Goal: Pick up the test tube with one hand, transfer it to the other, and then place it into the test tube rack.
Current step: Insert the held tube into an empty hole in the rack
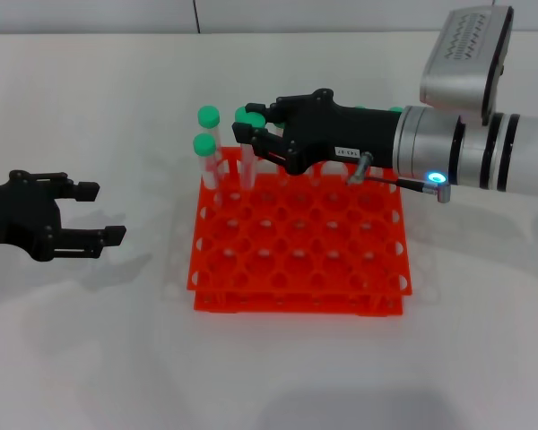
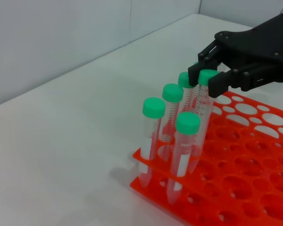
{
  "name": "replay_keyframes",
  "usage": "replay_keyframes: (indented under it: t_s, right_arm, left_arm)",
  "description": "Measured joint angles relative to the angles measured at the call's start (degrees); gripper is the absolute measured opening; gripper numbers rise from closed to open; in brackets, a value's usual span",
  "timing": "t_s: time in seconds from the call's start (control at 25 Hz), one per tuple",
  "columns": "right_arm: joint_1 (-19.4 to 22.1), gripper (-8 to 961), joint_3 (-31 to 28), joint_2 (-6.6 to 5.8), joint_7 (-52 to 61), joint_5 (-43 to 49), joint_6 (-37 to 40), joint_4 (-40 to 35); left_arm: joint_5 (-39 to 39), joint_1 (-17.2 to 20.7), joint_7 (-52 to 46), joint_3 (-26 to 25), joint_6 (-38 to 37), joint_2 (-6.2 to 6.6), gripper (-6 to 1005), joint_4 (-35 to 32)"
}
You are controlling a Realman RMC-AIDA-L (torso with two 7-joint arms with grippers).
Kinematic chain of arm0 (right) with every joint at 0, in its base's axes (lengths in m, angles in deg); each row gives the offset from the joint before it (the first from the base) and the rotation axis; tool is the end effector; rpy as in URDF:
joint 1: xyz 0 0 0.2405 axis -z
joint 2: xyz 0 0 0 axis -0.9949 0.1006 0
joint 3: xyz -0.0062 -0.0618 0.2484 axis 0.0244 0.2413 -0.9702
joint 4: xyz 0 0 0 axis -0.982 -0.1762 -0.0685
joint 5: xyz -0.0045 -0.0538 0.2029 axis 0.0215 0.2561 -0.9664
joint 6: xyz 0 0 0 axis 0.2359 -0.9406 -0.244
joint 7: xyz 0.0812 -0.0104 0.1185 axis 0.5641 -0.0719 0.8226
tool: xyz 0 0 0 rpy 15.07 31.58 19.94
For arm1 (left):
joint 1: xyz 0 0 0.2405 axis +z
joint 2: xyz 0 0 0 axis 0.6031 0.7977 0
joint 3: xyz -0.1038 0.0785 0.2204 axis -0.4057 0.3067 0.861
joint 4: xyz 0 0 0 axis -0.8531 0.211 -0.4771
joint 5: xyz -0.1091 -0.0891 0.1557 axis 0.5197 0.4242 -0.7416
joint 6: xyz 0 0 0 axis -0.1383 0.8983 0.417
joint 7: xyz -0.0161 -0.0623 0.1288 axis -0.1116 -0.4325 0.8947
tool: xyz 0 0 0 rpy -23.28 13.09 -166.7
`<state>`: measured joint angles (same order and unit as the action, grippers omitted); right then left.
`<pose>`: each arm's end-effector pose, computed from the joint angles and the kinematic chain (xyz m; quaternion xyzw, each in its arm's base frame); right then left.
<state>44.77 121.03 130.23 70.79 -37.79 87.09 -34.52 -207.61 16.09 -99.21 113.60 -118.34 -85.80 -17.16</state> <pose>0.1407 0.3812 -0.0887 -0.9361 0.1274 0.2820 0.1672 -0.2961 0.3086 0.0677 -0.9570 -0.2144 -0.0831 0.1766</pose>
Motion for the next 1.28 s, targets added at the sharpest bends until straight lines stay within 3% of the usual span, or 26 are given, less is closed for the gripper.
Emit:
replay_keyframes:
  t_s: [1.28]
  right_arm:
    - [-1.49,350,2.26,0.0,0.98,0.22,-1.4,-0.1]
  left_arm:
    - [0.0,0.0,0.2,0.0,-0.01,-0.09,761,0.69]
